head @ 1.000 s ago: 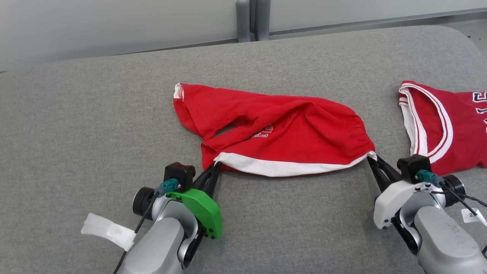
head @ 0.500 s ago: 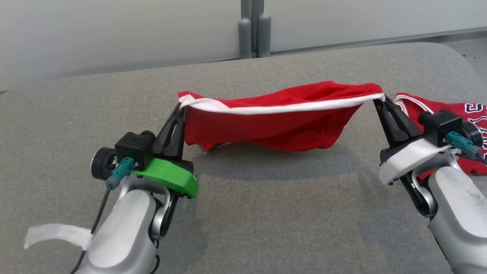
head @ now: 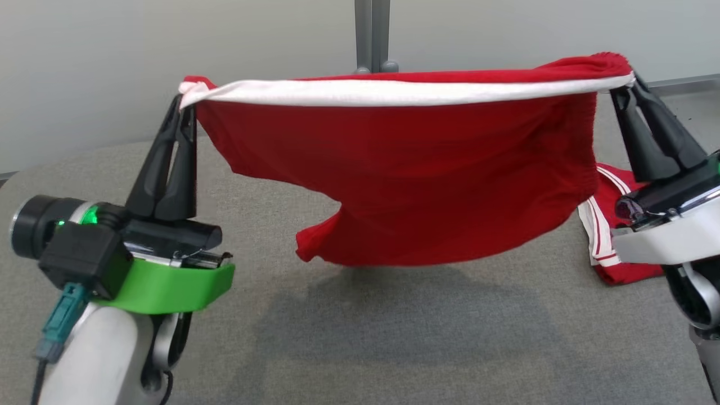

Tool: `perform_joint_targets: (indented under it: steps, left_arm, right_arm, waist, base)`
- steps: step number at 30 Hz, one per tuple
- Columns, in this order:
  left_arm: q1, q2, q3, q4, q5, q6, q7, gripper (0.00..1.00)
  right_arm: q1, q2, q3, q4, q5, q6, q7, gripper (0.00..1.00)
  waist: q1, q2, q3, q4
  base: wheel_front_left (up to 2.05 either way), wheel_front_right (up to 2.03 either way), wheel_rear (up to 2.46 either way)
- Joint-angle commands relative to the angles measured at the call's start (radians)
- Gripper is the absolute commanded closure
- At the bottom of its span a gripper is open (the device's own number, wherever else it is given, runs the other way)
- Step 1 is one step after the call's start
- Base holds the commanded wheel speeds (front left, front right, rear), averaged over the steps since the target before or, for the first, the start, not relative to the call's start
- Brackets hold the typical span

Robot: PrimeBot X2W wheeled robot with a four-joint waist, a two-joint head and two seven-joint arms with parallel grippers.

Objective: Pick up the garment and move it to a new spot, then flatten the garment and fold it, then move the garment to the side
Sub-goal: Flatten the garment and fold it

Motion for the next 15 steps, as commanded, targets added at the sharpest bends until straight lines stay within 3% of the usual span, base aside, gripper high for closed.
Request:
perform_joint_targets:
  steps: [1,8,12,15]
  left_arm:
    - [0.002,0.026,0.011,-0.048,0.014,0.011,0.024,1.0]
    - [-0.039,0.097,0.037,-0.183,0.009,0.008,0.149,1.0]
    - [-0.093,0.098,0.04,-0.139,-0.047,-0.033,0.181,1.0]
    - [-0.182,0.111,0.042,-0.049,-0.066,-0.081,0.2,1.0]
  right_arm:
    - [0.017,0.003,-0.021,-0.053,-0.007,0.0,0.026,1.0]
    - [0.029,0.025,-0.065,-0.204,-0.016,0.0,0.135,1.0]
    - [-0.026,0.04,-0.019,-0.153,0.039,0.0,0.166,1.0]
    - [-0.133,0.025,0.057,-0.045,0.056,0.0,0.177,1.0]
  waist:
    - [0.0,0.01,0.001,-0.002]
    - [0.0,0.01,0.043,-0.009]
    - [0.0,0.01,0.098,-0.012]
    - [0.0,0.01,0.151,-0.014]
  base:
    - [0.0,0.0,0.0]
    - [0.0,0.0,0.0]
    - [0.0,0.0,0.0]
    - [0.0,0.0,0.0]
